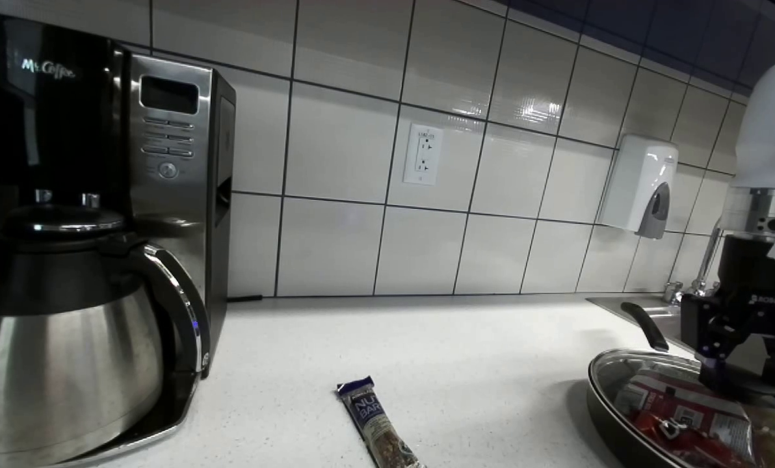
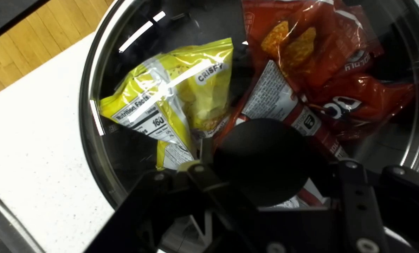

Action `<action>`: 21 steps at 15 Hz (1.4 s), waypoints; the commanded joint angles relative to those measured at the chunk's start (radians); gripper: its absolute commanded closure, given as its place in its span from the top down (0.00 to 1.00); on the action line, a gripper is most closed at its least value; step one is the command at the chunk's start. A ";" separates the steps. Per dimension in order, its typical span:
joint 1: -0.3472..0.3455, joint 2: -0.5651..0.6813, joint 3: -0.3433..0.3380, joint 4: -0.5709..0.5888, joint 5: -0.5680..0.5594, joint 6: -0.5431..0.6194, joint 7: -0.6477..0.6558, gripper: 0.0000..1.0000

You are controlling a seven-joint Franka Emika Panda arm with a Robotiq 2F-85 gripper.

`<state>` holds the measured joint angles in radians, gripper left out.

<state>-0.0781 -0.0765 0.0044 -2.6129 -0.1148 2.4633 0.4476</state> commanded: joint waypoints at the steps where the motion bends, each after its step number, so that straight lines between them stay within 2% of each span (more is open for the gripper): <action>1: 0.007 0.016 0.001 0.029 -0.031 -0.014 0.027 0.89; 2: 0.007 0.011 0.000 0.027 -0.030 -0.015 0.025 0.90; 3: 0.007 0.007 -0.001 0.027 -0.029 -0.016 0.021 0.97; 5: 0.007 -0.006 -0.002 0.025 -0.023 -0.019 0.015 1.00; 21: -0.009 -0.182 0.009 0.001 -0.030 -0.073 -0.009 1.00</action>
<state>-0.0777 -0.1943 0.0037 -2.5974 -0.1247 2.4341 0.4460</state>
